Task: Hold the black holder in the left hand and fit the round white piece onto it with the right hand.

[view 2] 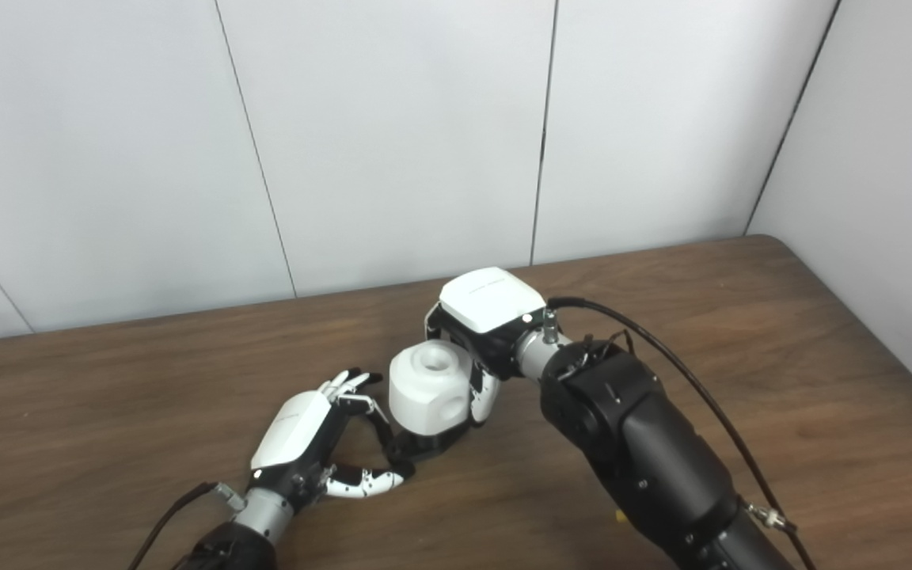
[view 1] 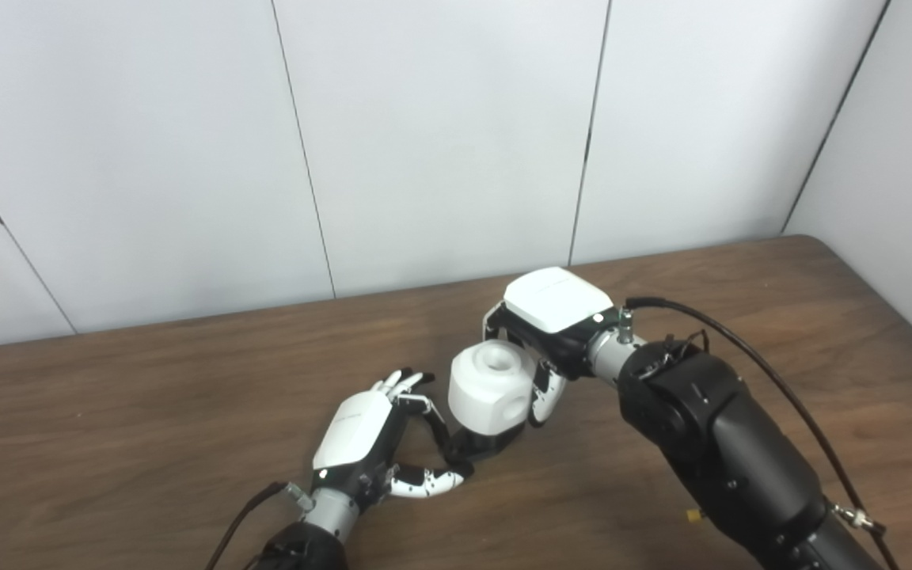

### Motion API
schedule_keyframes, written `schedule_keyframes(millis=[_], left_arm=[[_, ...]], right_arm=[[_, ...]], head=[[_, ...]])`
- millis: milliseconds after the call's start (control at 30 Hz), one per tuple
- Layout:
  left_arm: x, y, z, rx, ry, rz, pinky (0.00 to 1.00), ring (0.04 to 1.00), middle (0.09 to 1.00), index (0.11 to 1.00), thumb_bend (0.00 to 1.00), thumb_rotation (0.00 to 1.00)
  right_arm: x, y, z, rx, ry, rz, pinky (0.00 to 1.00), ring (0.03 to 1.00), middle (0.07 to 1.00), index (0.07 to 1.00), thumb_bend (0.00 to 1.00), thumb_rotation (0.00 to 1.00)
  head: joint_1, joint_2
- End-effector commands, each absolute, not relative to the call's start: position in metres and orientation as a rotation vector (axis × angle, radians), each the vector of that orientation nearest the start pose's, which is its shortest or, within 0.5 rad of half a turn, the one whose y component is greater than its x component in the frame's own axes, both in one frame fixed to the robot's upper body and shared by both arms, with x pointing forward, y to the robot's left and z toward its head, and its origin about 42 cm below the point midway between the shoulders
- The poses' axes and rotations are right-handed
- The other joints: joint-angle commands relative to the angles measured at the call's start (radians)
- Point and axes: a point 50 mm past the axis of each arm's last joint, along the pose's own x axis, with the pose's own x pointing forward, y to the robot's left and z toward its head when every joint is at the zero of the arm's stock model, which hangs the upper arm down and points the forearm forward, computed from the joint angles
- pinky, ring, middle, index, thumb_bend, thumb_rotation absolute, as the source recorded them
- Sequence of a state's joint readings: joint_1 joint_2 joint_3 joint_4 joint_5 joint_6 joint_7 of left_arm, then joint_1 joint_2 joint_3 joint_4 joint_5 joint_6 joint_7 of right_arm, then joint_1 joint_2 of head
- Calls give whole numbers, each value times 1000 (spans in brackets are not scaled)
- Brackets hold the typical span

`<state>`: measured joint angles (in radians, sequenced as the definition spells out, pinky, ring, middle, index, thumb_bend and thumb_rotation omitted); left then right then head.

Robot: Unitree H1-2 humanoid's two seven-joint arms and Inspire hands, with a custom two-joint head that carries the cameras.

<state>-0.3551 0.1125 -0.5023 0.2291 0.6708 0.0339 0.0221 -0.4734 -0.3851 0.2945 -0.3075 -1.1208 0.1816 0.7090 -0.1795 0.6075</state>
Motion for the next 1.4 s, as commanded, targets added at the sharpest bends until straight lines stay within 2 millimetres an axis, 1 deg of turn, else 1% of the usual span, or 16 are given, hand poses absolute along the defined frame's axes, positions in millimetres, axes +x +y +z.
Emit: schedule_keyframes(millis=[0,333,567,833,900,933,1000,1100,1133,1167,1233,1333,1367], left_arm=[[346,98,90,950,-109,-567,940,977,912,601,904,60],[346,99,91,948,-108,-567,942,978,915,615,910,55],[344,97,92,949,-105,-569,938,977,914,617,907,59],[344,97,93,950,-103,-568,941,980,915,614,903,61],[345,97,93,944,-102,-567,944,980,915,612,904,55],[345,97,92,942,-102,-566,946,980,915,611,904,53],[345,97,92,947,-103,-565,946,978,914,609,906,59],[344,97,93,953,-102,-568,944,977,914,611,900,67],[344,97,93,951,-103,-568,943,978,914,614,899,64],[344,97,92,949,-104,-568,943,978,913,614,900,61],[344,97,92,947,-104,-567,942,979,913,615,899,60],[344,97,91,949,-102,-568,944,980,915,618,895,63],[344,97,91,949,-105,-567,942,979,914,617,896,60]], right_arm=[[370,-203,306,-1603,-289,299,114,178,469,477,533,0],[371,-205,306,-1607,-291,294,135,201,469,476,533,0],[369,-202,304,-1613,-283,302,111,179,469,478,533,0],[370,-200,300,-1599,-278,309,118,190,469,477,533,0],[371,-200,300,-1606,-268,316,131,210,470,479,532,0],[371,-200,300,-1608,-263,323,147,231,434,500,527,2],[371,-199,301,-1611,-248,332,208,297,419,525,523,6],[370,-199,303,-1610,-230,345,306,380,436,533,523,8],[370,-199,303,-1610,-223,349,359,424,474,546,806,122],[370,-199,303,-1610,-219,351,391,452,496,557,902,165],[370,-199,304,-1612,-210,361,449,503,533,575,981,216],[369,-199,305,-1609,-209,376,544,597,613,623,1000,290],[369,-199,305,-1610,-212,381,556,613,627,634,1000,303]], head=[[-2,0],[-1,2],[2,7],[2,8],[3,6],[2,6],[2,6],[3,7],[2,7],[3,7],[3,7],[2,6],[3,5]])
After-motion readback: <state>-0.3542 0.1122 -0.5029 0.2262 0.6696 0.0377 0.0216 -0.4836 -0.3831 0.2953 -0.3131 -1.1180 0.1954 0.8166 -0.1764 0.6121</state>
